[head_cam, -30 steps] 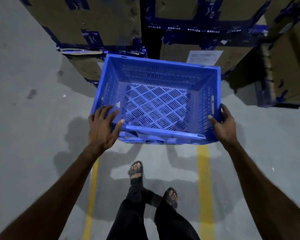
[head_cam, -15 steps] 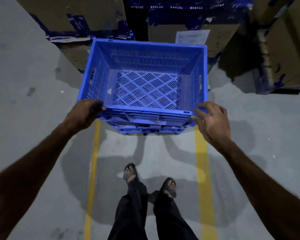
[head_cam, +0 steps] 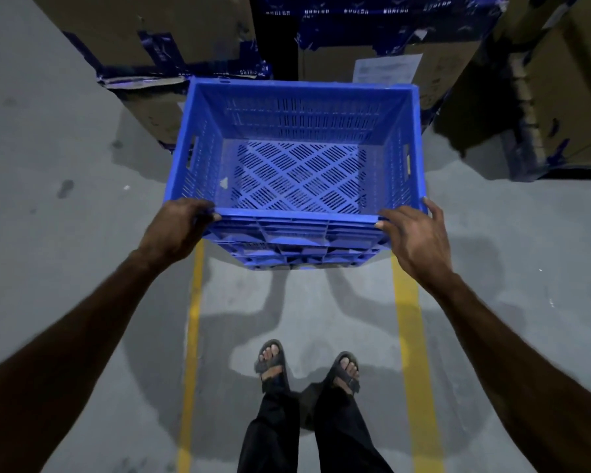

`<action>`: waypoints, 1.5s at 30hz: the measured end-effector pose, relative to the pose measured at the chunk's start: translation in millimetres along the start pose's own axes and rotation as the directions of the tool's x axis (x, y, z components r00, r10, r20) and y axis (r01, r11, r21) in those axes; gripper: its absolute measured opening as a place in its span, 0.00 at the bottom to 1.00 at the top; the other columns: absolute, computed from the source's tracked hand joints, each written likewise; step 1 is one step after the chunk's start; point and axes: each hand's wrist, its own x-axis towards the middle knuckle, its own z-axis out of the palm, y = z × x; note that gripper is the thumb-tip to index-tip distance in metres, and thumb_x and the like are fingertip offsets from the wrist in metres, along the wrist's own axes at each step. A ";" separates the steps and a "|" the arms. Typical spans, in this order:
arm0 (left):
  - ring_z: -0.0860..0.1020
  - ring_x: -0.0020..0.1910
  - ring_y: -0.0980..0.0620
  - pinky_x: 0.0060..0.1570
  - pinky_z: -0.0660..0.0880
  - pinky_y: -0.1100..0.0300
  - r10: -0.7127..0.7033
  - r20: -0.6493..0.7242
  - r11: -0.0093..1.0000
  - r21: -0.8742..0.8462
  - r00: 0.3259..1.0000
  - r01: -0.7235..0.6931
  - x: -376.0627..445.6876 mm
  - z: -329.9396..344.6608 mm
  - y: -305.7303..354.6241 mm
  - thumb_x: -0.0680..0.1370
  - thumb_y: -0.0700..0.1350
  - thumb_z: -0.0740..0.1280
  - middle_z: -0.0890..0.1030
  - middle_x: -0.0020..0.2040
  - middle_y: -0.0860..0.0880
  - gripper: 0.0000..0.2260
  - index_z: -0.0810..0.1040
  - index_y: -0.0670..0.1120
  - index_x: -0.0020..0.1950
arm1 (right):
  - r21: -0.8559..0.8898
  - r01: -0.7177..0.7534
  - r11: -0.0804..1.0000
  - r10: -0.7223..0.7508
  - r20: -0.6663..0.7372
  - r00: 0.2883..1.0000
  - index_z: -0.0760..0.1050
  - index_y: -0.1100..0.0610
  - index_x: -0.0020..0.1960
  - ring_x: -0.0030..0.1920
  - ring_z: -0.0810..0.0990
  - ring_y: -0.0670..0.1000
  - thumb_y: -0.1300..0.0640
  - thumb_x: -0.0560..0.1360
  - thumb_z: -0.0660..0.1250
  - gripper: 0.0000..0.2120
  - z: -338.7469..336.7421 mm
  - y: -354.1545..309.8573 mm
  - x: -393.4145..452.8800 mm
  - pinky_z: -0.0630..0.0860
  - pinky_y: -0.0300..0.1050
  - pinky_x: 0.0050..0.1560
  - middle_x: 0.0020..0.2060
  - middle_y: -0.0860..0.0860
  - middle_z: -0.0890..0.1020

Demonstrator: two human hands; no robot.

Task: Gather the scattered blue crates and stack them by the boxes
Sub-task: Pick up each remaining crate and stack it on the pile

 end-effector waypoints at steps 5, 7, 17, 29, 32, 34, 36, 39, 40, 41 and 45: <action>0.82 0.48 0.40 0.48 0.75 0.53 -0.002 -0.007 1.000 -0.017 1.000 0.002 -1.1 -0.1 -0.4 0.82 0.57 0.63 0.85 0.50 0.41 0.18 0.83 0.43 0.56 | 0.001 0.026 1.000 -0.026 0.019 0.999 0.82 0.56 0.59 0.53 0.83 0.58 0.48 0.84 0.56 0.19 -3.1 4.3 2.7 0.61 0.58 0.73 0.50 0.55 0.85; 0.82 0.47 0.40 0.47 0.75 0.52 0.005 -0.012 0.999 -0.031 1.000 -0.005 -0.6 -0.8 0.8 0.83 0.57 0.62 0.85 0.48 0.41 0.18 0.82 0.44 0.55 | 0.013 0.025 1.000 -0.025 0.019 1.000 0.82 0.56 0.58 0.54 0.83 0.58 0.49 0.83 0.56 0.18 -3.4 5.6 6.2 0.61 0.57 0.74 0.51 0.55 0.85; 0.80 0.40 0.42 0.39 0.75 0.52 -0.047 0.036 0.996 -0.073 0.998 0.050 -0.4 14.8 21.9 0.84 0.57 0.59 0.82 0.43 0.45 0.17 0.79 0.47 0.50 | -0.029 0.019 0.999 -0.016 0.097 0.995 0.80 0.51 0.58 0.55 0.82 0.57 0.50 0.83 0.55 0.16 -8.9 29.9 27.2 0.61 0.57 0.72 0.50 0.52 0.84; 0.83 0.50 0.38 0.49 0.77 0.50 -0.055 0.004 0.998 -0.029 0.998 0.055 -0.5 21.1 19.8 0.82 0.58 0.59 0.85 0.52 0.39 0.21 0.82 0.43 0.58 | 0.009 0.059 0.998 -0.060 0.158 0.986 0.81 0.53 0.57 0.58 0.80 0.53 0.52 0.83 0.61 0.11 -15.4 38.9 32.8 0.60 0.57 0.72 0.52 0.51 0.85; 0.83 0.49 0.38 0.47 0.77 0.49 -0.061 0.027 0.998 -0.025 0.998 0.061 1.2 19.8 19.4 0.81 0.56 0.60 0.85 0.51 0.39 0.20 0.82 0.43 0.58 | 0.033 0.023 0.999 -0.027 0.135 0.990 0.81 0.53 0.56 0.56 0.81 0.55 0.49 0.84 0.57 0.14 -13.0 38.0 29.9 0.61 0.56 0.72 0.50 0.52 0.85; 0.83 0.48 0.38 0.47 0.76 0.49 -0.050 0.032 0.998 -0.021 0.998 0.051 2.1 18.3 20.6 0.81 0.54 0.62 0.85 0.51 0.38 0.17 0.82 0.42 0.57 | 0.046 0.011 0.999 -0.016 0.114 0.993 0.81 0.53 0.56 0.54 0.81 0.56 0.49 0.84 0.56 0.16 -11.8 36.3 26.8 0.61 0.56 0.72 0.50 0.52 0.84; 0.83 0.48 0.37 0.47 0.76 0.49 -0.050 0.035 0.998 -0.022 0.998 0.051 3.0 18.1 20.4 0.82 0.50 0.65 0.85 0.51 0.38 0.14 0.82 0.41 0.58 | 0.049 0.004 0.999 -0.009 0.107 0.994 0.81 0.53 0.57 0.55 0.81 0.56 0.48 0.84 0.56 0.16 -11.7 34.4 25.0 0.61 0.56 0.72 0.51 0.53 0.84; 0.83 0.48 0.37 0.46 0.76 0.49 -0.066 0.059 0.998 -0.016 0.996 0.068 4.5 17.0 21.1 0.83 0.46 0.67 0.85 0.51 0.38 0.10 0.82 0.41 0.58 | 0.066 -0.008 0.998 0.000 0.112 0.994 0.81 0.53 0.58 0.55 0.81 0.55 0.47 0.85 0.56 0.17 -11.3 33.8 25.0 0.62 0.56 0.72 0.51 0.52 0.84; 0.83 0.47 0.37 0.46 0.76 0.49 -0.060 0.059 0.998 -0.016 0.996 0.061 4.6 16.4 21.5 0.83 0.46 0.66 0.85 0.51 0.38 0.10 0.82 0.41 0.58 | 0.076 -0.013 0.997 0.004 0.112 0.994 0.81 0.53 0.59 0.55 0.81 0.55 0.46 0.85 0.56 0.18 -11.6 34.3 24.9 0.62 0.56 0.73 0.51 0.52 0.84; 0.83 0.47 0.37 0.45 0.76 0.49 -0.052 0.057 0.998 -0.019 0.997 0.053 4.6 15.5 22.0 0.83 0.47 0.66 0.85 0.51 0.38 0.10 0.82 0.42 0.57 | 0.088 -0.018 0.996 0.008 0.112 0.994 0.81 0.53 0.59 0.55 0.81 0.55 0.46 0.85 0.56 0.18 -11.8 34.6 24.7 0.61 0.55 0.73 0.52 0.52 0.84; 0.83 0.45 0.38 0.45 0.77 0.48 -0.035 0.063 0.999 -0.031 0.997 0.037 4.5 11.4 24.5 0.81 0.51 0.63 0.85 0.49 0.39 0.14 0.82 0.43 0.56 | 0.120 -0.054 0.991 0.040 0.109 0.993 0.81 0.55 0.61 0.57 0.81 0.54 0.46 0.85 0.57 0.18 -10.3 32.2 23.2 0.60 0.54 0.74 0.53 0.53 0.84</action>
